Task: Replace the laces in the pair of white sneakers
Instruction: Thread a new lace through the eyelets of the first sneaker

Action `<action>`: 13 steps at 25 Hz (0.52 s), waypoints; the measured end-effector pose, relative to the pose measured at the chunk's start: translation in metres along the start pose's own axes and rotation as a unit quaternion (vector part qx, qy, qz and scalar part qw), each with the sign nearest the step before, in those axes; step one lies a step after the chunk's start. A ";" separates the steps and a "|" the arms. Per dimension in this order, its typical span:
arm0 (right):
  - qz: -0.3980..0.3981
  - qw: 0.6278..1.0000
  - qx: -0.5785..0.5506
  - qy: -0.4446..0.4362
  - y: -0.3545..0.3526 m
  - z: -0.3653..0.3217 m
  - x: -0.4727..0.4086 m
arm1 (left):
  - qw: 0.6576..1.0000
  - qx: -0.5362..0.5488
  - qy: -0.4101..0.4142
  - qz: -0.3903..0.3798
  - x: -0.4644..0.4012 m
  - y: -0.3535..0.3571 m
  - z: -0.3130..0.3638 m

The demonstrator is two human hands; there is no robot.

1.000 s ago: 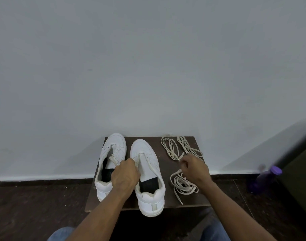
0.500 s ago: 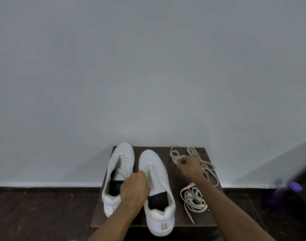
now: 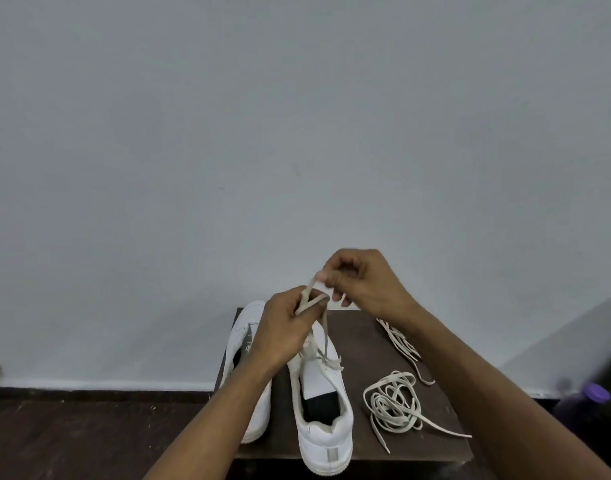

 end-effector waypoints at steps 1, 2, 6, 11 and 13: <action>0.053 0.998 -0.023 0.005 -0.008 -0.007 0.000 | 0.999 0.021 -0.018 0.016 0.004 -0.008 -0.001; 0.101 0.993 -0.059 0.017 -0.016 -0.012 0.001 | 0.998 0.041 -0.042 0.023 0.009 -0.015 -0.006; 0.142 0.943 -0.290 0.083 -0.031 -0.019 -0.001 | 0.981 0.094 -0.164 0.041 0.031 -0.043 -0.040; 0.166 0.826 -0.533 0.082 -0.054 -0.042 -0.010 | 0.938 0.182 -0.277 0.104 0.045 -0.066 -0.067; 0.218 0.817 -0.529 0.077 -0.079 -0.050 -0.009 | 0.915 0.213 -0.302 0.161 0.040 -0.079 -0.071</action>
Point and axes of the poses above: each hand's wrist, its own x-axis away from the middle knuckle, its own y-axis out of the palm, z = x × y, the point moved 6 cm from there along -x, towards the middle knuckle, and after that the axes turned 6 degrees about z, right-handed, at the moved point
